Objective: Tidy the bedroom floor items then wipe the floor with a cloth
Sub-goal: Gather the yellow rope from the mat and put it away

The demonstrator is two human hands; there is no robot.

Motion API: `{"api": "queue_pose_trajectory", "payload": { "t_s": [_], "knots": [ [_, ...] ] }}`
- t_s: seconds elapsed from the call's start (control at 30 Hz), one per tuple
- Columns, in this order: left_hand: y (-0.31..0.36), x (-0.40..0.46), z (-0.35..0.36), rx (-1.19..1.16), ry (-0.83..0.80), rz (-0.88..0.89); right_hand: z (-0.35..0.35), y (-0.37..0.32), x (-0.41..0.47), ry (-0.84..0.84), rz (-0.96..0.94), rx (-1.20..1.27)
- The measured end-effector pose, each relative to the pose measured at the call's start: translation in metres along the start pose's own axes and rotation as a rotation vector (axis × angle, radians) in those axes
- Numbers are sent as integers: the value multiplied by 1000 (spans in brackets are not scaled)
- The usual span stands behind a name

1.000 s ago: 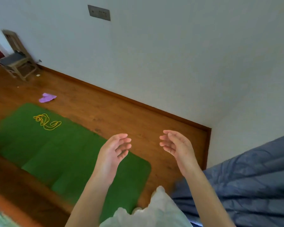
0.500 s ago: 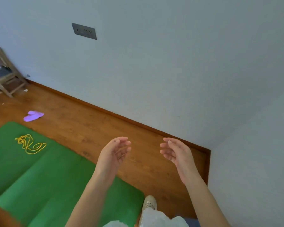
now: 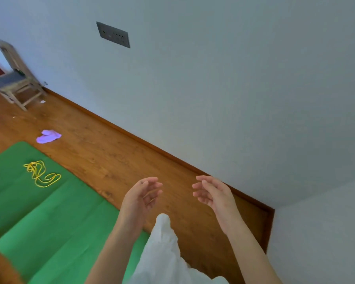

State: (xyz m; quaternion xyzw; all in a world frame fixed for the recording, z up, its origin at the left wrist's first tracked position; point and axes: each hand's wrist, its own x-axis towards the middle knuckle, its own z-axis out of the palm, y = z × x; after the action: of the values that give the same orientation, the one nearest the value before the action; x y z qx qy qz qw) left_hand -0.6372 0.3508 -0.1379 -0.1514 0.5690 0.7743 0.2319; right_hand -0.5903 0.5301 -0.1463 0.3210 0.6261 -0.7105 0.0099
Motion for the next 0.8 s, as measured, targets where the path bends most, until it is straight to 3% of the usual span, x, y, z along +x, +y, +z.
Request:
{"api": "queue_pose_trajectory", "payload": {
  "t_s": [0.43,0.8],
  "knots": [
    [109,166,-25,-129,122,93,129,-98,177,-263,-25,-86],
    [208,255,-96,-245,284,185,244,-182,282,-437,-97,-123]
  ]
}}
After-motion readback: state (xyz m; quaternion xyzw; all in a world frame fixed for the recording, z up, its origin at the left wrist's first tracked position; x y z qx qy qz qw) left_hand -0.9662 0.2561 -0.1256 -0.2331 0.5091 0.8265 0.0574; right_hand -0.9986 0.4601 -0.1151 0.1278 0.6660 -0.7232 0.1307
